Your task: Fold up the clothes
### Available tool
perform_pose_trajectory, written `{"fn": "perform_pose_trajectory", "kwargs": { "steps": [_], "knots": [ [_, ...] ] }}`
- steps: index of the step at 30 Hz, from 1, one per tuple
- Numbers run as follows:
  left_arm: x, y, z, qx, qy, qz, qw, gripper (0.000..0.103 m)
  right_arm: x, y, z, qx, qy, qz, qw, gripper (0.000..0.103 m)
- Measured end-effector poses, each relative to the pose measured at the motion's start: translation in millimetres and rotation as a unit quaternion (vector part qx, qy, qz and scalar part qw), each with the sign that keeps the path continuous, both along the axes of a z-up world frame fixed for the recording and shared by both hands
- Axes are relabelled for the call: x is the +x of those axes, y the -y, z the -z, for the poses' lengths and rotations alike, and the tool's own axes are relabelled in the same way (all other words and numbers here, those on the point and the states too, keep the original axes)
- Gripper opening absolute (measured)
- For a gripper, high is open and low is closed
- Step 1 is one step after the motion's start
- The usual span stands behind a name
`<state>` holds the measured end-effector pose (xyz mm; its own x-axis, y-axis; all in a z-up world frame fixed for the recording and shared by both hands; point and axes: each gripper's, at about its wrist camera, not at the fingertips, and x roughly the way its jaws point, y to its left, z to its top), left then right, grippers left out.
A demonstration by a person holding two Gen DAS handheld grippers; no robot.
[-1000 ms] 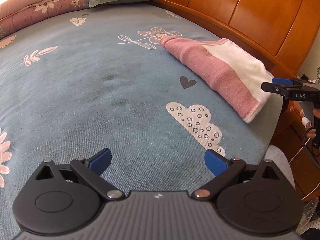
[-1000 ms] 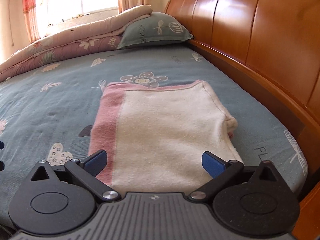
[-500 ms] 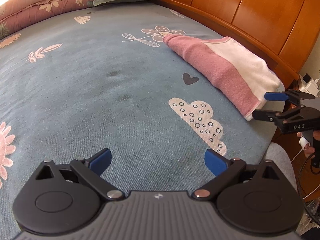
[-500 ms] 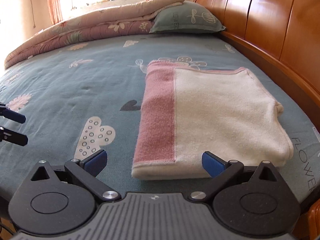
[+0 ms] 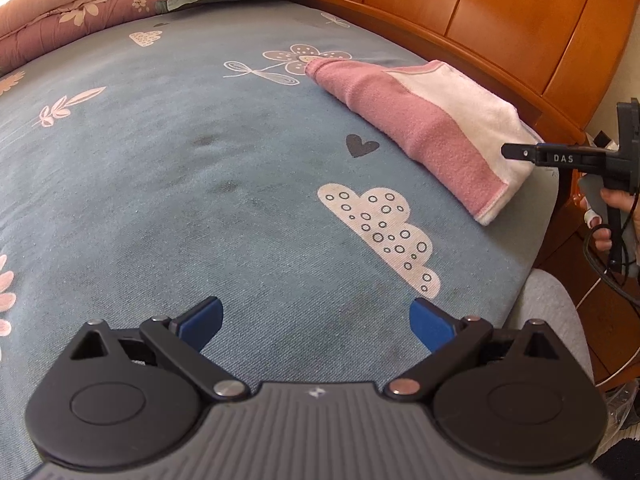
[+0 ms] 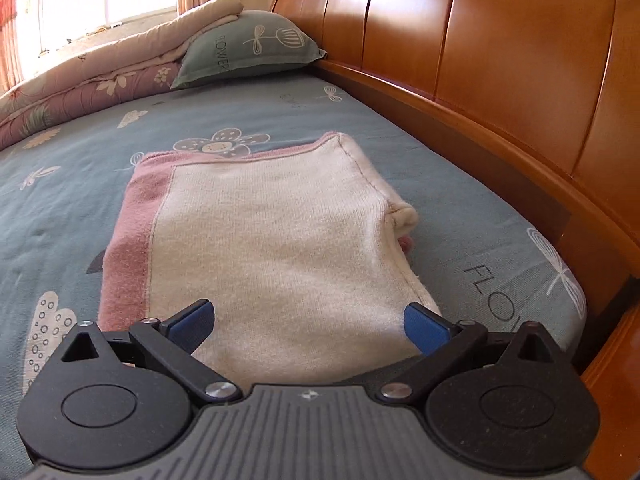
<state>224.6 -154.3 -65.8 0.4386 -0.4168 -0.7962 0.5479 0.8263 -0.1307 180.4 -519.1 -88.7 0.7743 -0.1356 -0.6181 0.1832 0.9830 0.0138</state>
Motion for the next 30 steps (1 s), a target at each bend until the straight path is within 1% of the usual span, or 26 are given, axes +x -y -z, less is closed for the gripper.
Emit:
{"fn": "perform_pose_trajectory", "kwargs": {
  "steps": [3, 6, 9, 11, 13, 15, 20, 22, 24, 28, 30],
  "knots": [
    [2.2, 2.4, -0.4, 0.011, 0.017, -0.005, 0.9998, 0.099, 8.9, -8.3, -13.6, -0.020, 0.026, -0.018, 0.999, 0.103],
    [3.9, 3.1, -4.1, 0.005, 0.031, -0.012, 0.9994, 0.099, 37.5, -7.5, -18.5, -0.035, 0.028, -0.016, 0.999, 0.103],
    [2.7, 2.5, -8.9, 0.008, 0.054, -0.013, 0.9984, 0.099, 65.0, 1.5, -10.8, -0.035, 0.011, 0.001, 0.999, 0.103],
    [2.5, 1.1, -9.3, 0.014, 0.061, -0.015, 0.9979, 0.099, 75.8, 6.2, -3.3, -0.038, -0.006, 0.012, 0.999, 0.103],
    [3.5, -0.9, -8.8, 0.019, 0.064, -0.019, 0.9976, 0.100, 81.5, 9.0, 2.7, -0.043, -0.020, 0.021, 0.999, 0.103],
    [4.7, -2.6, -8.0, 0.023, 0.066, -0.024, 0.9973, 0.100, 82.6, 11.1, 3.8, -0.037, -0.022, 0.024, 0.999, 0.103],
    [5.5, -2.4, -9.5, 0.023, 0.074, -0.045, 0.9960, 0.100, 75.8, 2.4, -9.0, -0.030, -0.021, 0.021, 0.999, 0.103],
    [3.9, -2.1, -11.5, 0.017, 0.080, -0.046, 0.9956, 0.100, 71.2, -5.6, -14.9, -0.018, -0.019, 0.012, 1.000, 0.103],
    [1.7, -2.1, -14.1, 0.011, 0.087, -0.045, 0.9951, 0.100, 67.4, -17.5, -20.1, -0.004, -0.018, -0.010, 1.000, 0.103],
    [-2.9, -1.2, -20.7, 0.022, 0.101, -0.039, 0.9938, 0.100, 63.5, -47.3, -29.8, 0.021, -0.009, -0.060, 0.998, 0.103],
    [-7.0, -1.5, -24.0, 0.028, 0.114, -0.030, 0.9927, 0.100, 64.1, -68.2, -32.9, 0.026, -0.005, -0.096, 0.995, 0.103]
  ]
}}
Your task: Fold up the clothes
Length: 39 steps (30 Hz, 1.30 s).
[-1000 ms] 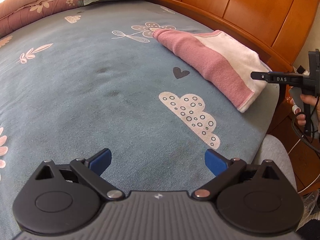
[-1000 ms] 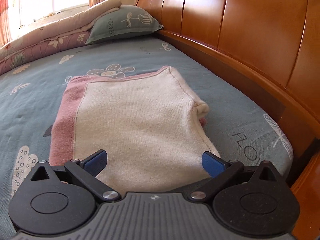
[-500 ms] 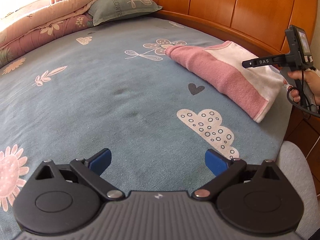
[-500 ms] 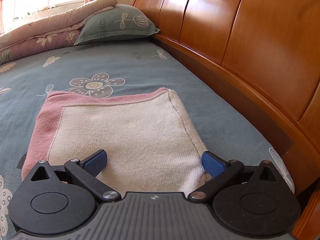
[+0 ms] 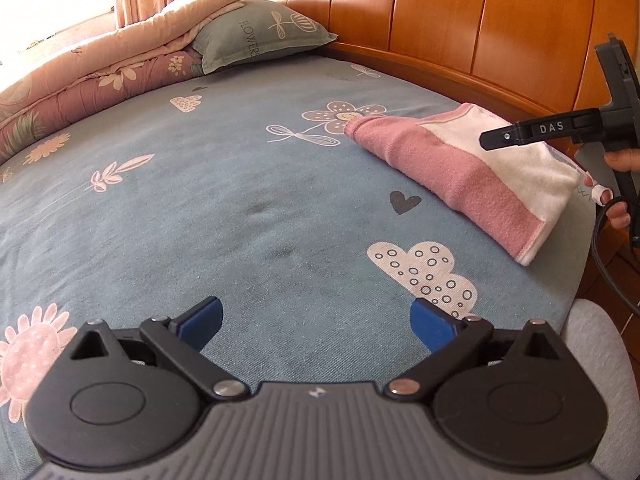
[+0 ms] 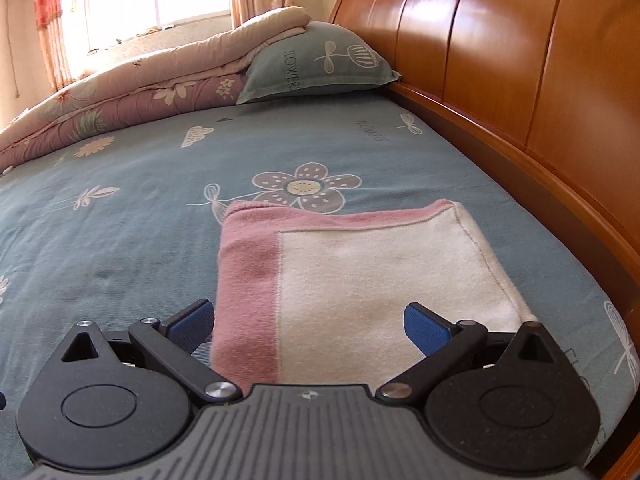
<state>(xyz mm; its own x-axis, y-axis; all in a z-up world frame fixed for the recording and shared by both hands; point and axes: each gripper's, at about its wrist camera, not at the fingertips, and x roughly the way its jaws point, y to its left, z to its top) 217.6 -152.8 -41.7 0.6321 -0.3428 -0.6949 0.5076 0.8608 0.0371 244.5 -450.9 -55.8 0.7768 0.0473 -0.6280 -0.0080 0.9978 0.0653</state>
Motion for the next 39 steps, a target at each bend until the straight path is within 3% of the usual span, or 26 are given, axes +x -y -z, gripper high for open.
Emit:
{"fn": "perform_pose_trajectory", "kwargs": {
  "steps": [4, 8, 12, 22, 27, 29, 39],
  "knots": [
    [-4.4, -2.9, -3.9, 0.017, 0.017, -0.010, 0.9997, 0.100, 11.8, -31.2, 13.4, 0.008, -0.014, -0.053, 0.998, 0.103],
    [-6.0, -11.7, -6.9, 0.017, 0.014, -0.017, 0.9996, 0.100, 19.6, -40.4, 29.5, -0.012, -0.029, -0.048, 0.998, 0.103],
    [-7.9, -19.6, -10.5, 0.008, 0.018, -0.024, 0.9995, 0.100, 9.7, -37.4, 15.6, 0.008, -0.033, -0.036, 0.999, 0.103],
    [-21.9, -13.0, -28.0, -0.038, 0.027, -0.008, 0.9989, 0.101, -53.8, -48.0, -4.0, -0.019, -0.047, 0.009, 0.999, 0.103],
    [-41.4, -5.5, -44.2, -0.057, 0.059, 0.013, 0.9965, 0.102, -87.7, -67.6, -11.7, -0.048, -0.037, 0.024, 0.998, 0.103],
    [-45.2, -5.6, -49.9, -0.085, 0.045, 0.032, 0.9949, 0.102, -101.2, -75.5, -16.0, -0.057, -0.031, 0.028, 0.997, 0.103],
    [-59.9, 5.7, -59.1, -0.107, 0.008, 0.051, 0.9929, 0.102, -156.1, -99.8, -31.8, -0.020, -0.033, 0.056, 0.998, 0.103]
  ]
}}
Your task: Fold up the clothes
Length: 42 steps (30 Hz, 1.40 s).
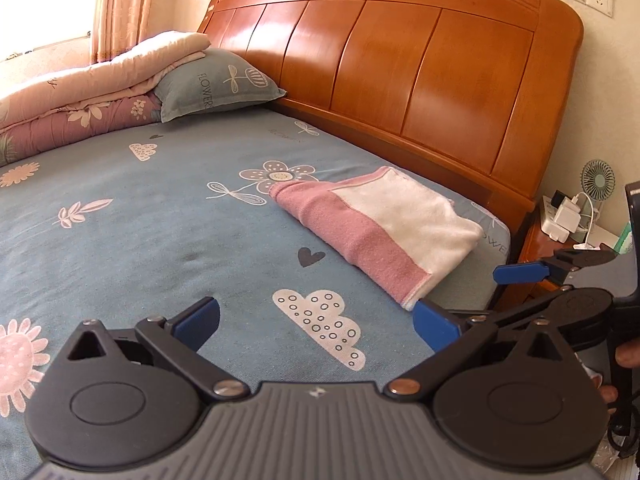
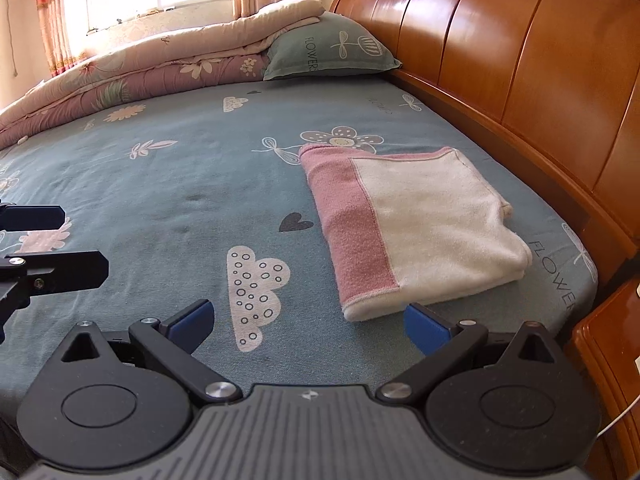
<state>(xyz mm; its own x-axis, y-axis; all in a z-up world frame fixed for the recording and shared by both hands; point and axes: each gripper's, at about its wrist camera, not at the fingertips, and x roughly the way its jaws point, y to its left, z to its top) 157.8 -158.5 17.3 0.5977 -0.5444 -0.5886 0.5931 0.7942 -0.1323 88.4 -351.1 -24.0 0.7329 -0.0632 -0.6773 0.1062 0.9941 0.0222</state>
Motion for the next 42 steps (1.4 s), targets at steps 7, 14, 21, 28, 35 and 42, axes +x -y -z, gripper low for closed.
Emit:
{"fn": "perform_pose_trajectory", "kwargs": {
  "steps": [7, 14, 21, 28, 35, 42],
  "knots": [
    [-15.1, 1.8, 2.9, 0.012, -0.018, -0.008, 0.9997, 0.102, -42.6, -0.5, -6.1, 0.027, 0.013, 0.036, 0.999, 0.103],
    [-39.0, 3.1, 7.1, 0.029, -0.030, -0.023, 0.9989, 0.102, -67.3, 0.7, -10.6, 0.053, 0.031, 0.057, 0.997, 0.103],
    [-52.4, 4.9, 4.0, 0.033, -0.032, -0.039, 0.9982, 0.102, -87.5, 0.6, -17.2, 0.043, 0.047, 0.061, 0.996, 0.103],
    [-63.2, 11.7, 4.2, 0.045, -0.037, -0.039, 0.9976, 0.102, -105.2, -0.7, -14.1, 0.057, 0.049, 0.060, 0.995, 0.103],
    [-70.5, 15.5, 2.0, 0.051, -0.031, -0.035, 0.9976, 0.102, -113.6, -1.0, -14.6, 0.062, 0.055, 0.060, 0.995, 0.103],
    [-71.1, 13.6, 2.5, 0.045, -0.030, -0.035, 0.9979, 0.102, -114.8, -1.7, -14.7, 0.063, 0.057, 0.061, 0.995, 0.103]
  ]
}}
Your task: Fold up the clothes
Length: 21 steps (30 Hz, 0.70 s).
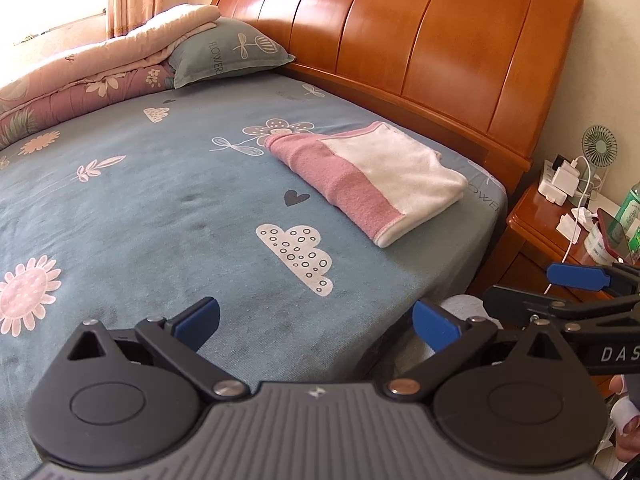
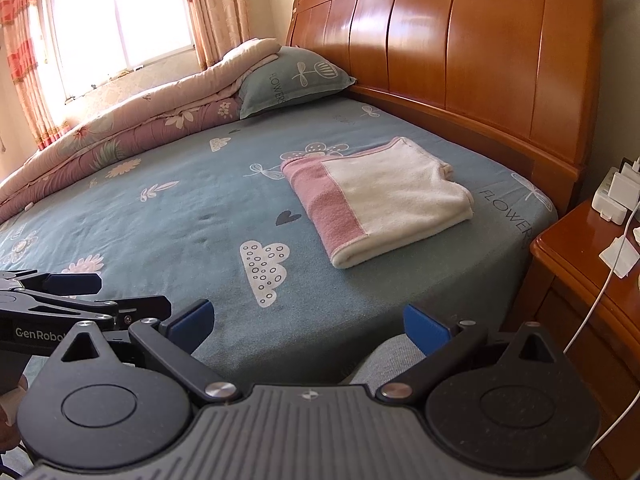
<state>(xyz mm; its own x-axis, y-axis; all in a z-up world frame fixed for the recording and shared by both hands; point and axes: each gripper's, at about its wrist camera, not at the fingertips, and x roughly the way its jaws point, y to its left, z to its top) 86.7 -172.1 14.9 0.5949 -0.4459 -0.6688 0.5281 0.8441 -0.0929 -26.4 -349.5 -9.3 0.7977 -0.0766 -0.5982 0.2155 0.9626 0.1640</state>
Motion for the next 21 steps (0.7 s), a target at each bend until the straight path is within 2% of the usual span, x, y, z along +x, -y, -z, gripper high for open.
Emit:
{"fn": "perform_pose_trajectory", "kwargs": {
  "steps": [21],
  "knots": [
    [0.3, -2.0, 5.7, 0.001, -0.003, 0.003, 1.0000, 0.102, 1.6, -6.8, 0.5, -0.009, 0.001, -0.005, 1.000, 0.103]
  ]
}}
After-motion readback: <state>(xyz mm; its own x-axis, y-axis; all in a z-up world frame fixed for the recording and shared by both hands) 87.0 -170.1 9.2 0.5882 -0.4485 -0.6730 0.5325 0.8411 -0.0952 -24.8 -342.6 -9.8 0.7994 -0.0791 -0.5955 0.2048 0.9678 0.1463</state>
